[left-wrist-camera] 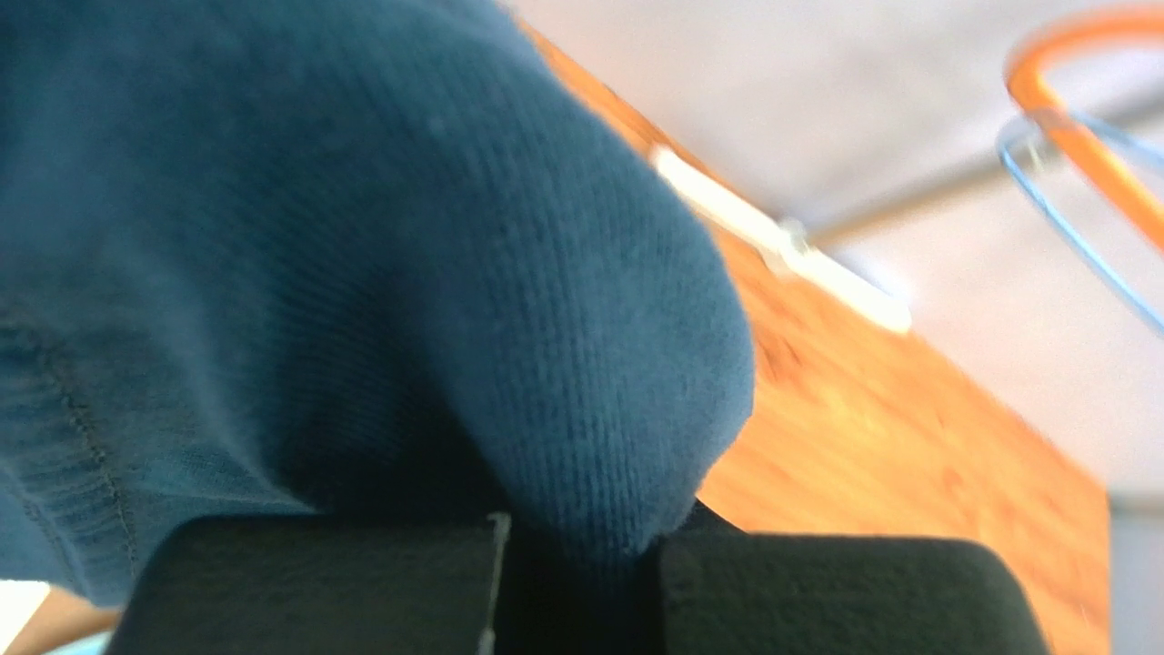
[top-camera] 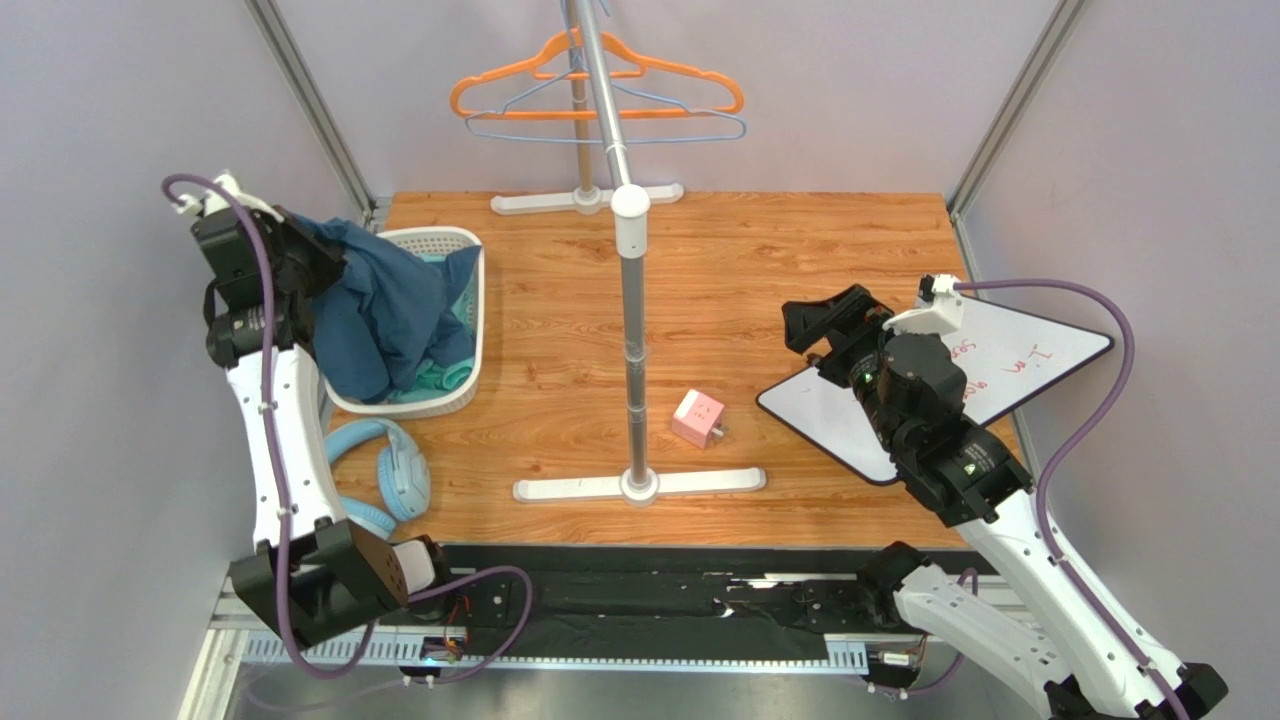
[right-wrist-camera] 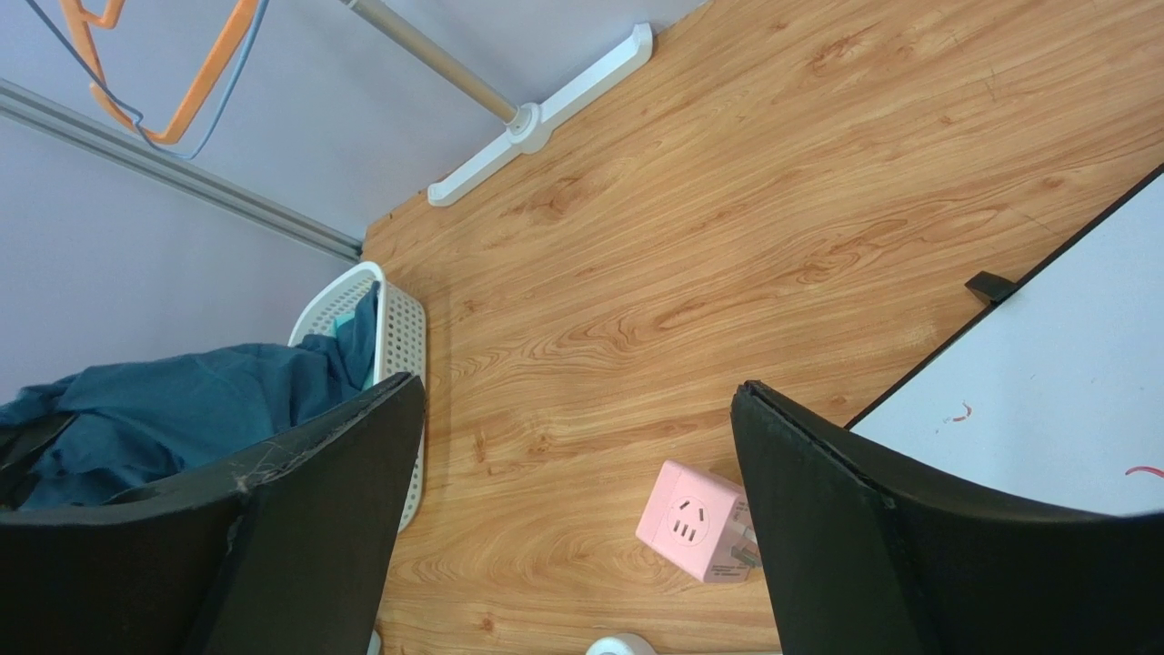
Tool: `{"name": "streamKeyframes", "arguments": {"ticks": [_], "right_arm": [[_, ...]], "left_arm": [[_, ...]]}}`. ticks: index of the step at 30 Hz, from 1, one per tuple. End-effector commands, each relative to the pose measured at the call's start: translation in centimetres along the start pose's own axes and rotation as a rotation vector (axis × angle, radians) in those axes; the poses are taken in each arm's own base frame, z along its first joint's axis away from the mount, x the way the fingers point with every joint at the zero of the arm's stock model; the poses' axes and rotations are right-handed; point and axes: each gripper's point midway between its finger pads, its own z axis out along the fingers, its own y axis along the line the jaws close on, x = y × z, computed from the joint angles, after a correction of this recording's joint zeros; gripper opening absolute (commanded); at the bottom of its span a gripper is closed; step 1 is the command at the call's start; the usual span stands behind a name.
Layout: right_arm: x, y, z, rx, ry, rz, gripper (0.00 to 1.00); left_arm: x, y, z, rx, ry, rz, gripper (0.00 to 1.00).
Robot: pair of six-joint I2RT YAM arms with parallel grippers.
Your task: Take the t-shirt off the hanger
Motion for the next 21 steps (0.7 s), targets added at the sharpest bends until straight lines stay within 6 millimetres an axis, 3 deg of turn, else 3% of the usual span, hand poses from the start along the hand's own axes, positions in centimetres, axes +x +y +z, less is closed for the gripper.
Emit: {"name": "streamKeyframes", "arguments": {"ticks": [1, 7, 11, 14, 18, 21], "right_arm": [[-1.0, 1.0, -0.3, -0.037, -0.024, 0.024, 0.89], [-1.2, 1.2, -0.6, -0.045, -0.026, 0.024, 0.89], [-1.1, 1.1, -0.5, -0.041, -0.026, 0.030, 0.89], [-0.6, 0.9, -0.3, -0.038, -0.012, 0.036, 0.89], [-0.2, 0.6, -0.2, -0.032, -0.004, 0.035, 0.89], [-0.1, 0.5, -0.3, -0.031, -0.006, 0.037, 0.89]], "left_arm": [[3.1, -6.2, 1.5, 0.309, 0.142, 0.067, 0.00], [8.2, -7.5, 3.7, 0.491, 0.332, -0.050, 0.00], [10.7, -6.9, 5.0, 0.516, 0.439, -0.127, 0.00], [11.8, -4.5, 6.4, 0.447, 0.481, -0.222, 0.00], [11.4, 0.6, 7.7, 0.324, 0.459, -0.335, 0.00], [10.6, 3.6, 7.8, 0.190, 0.426, -0.304, 0.00]]}}
